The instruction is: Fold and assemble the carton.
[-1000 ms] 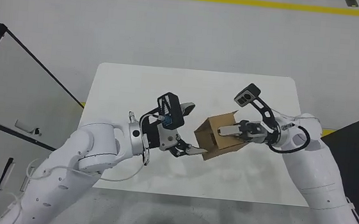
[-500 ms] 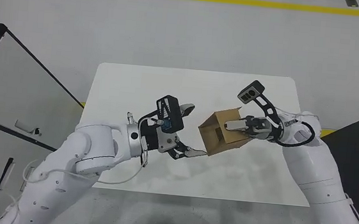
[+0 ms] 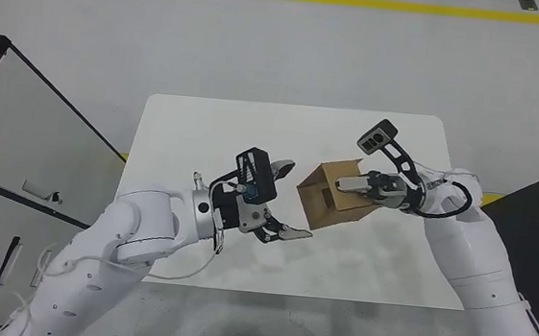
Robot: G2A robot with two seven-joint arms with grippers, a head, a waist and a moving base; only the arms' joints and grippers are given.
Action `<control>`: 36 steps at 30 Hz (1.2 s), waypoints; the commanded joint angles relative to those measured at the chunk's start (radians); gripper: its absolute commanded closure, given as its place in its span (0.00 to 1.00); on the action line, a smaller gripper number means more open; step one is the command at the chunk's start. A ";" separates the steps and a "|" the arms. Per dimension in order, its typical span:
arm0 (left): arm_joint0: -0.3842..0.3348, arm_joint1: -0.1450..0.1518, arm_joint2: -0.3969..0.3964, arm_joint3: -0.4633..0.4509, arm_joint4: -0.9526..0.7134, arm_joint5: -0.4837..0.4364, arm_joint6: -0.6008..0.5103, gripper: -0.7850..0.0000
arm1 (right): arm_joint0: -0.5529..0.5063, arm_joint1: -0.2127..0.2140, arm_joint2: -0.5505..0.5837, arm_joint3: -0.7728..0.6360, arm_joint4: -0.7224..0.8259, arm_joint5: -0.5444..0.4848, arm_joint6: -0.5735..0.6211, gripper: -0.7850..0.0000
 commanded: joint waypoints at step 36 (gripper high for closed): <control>0.005 -0.011 0.048 -0.009 0.060 0.026 0.031 0.45 | 0.013 -0.014 -0.066 0.006 0.044 0.156 0.011 1.00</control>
